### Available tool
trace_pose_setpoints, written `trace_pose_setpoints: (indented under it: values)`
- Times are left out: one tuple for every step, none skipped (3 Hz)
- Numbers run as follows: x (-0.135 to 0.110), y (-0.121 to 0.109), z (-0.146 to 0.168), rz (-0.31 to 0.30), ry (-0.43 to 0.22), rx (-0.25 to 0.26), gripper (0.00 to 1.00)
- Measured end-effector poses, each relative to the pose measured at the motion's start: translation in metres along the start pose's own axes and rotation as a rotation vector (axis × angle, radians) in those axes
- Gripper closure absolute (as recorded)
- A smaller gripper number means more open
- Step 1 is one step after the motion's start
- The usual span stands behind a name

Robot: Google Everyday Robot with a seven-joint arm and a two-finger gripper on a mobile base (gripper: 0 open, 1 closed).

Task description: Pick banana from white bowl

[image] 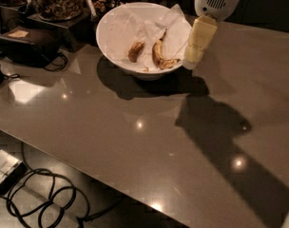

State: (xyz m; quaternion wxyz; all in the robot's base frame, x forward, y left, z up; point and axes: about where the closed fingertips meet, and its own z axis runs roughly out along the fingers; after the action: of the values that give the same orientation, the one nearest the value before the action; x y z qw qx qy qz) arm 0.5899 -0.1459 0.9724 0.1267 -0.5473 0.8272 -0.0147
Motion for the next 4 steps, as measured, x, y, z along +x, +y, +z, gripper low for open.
trace_pose_setpoints:
  values:
    - [-0.010,-0.010,-0.005,-0.002,-0.038,0.036,0.00]
    - [-0.024,-0.013,-0.001,0.034,-0.068,0.031,0.00]
    - [-0.071,-0.021,0.022,0.012,-0.025,0.005,0.00]
    - [-0.077,-0.026,0.023,0.013,-0.051,0.025,0.00]
